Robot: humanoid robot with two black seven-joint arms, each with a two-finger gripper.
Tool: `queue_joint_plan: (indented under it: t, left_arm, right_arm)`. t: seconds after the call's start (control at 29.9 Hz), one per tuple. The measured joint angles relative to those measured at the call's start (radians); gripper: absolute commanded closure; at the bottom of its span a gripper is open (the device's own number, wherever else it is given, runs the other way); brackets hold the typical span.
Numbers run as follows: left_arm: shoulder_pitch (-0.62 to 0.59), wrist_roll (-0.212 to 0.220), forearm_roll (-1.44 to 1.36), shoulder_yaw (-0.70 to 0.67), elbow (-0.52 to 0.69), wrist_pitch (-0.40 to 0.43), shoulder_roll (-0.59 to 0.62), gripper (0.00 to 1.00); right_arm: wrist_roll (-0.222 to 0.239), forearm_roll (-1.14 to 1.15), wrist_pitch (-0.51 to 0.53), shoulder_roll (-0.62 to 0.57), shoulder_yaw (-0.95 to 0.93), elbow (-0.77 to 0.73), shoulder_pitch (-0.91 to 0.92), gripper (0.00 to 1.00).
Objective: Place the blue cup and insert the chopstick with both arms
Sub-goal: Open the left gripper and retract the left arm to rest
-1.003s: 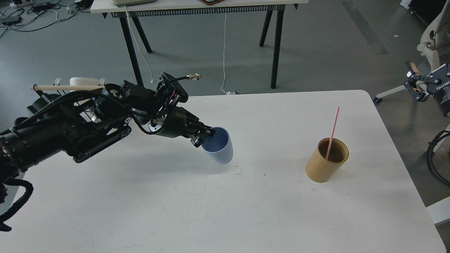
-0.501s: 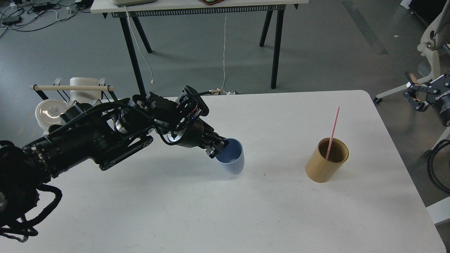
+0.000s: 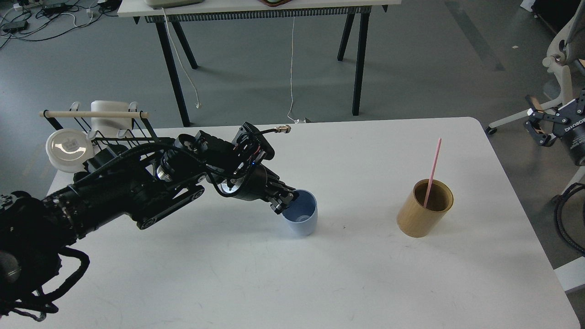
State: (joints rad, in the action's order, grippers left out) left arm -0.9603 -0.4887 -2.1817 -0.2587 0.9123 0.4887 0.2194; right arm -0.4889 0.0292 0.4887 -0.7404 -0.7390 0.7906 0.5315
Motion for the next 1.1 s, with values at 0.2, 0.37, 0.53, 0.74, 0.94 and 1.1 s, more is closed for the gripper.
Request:
queue_joint_plan:
  t: [0.2,0.37,0.53,0.74,0.94,1.1]
  left_arm:
    - [0.000,0.000,0.000,0.001,0.000,0.000,0.001,0.75]
    - [-0.002,0.000,0.000,-0.008,0.000,0.000,0.005,0.48]
    - [-0.003,0.000,0.020,-0.086,-0.006,0.000,0.005,0.27]
    - [-0.015,0.000,0.355,-0.120,-0.020,0.000,0.016,0.20]
    - [-0.033,0.000,0.817,-0.134,-0.024,0.000,0.082,0.18]
    - [-0.039,0.000,1.069,-0.170,-0.016,0.000,0.170,0.16]
  right_arm:
    - [0.000,0.000,0.000,0.005,0.001,-0.001,0.000,0.01]
    - [0.000,0.001,0.000,0.005,0.000,0.002,-0.001,0.01]
    - [0.000,0.013,0.000,-0.009,0.000,0.012,0.000,0.01]
    - [0.000,0.105,0.000,-0.045,0.004,0.037,0.014,0.01]
    - [0.000,0.316,-0.004,-0.139,0.004,0.186,0.020,0.02]
    - [0.000,0.533,-0.129,-0.250,0.002,0.367,0.010,0.02]
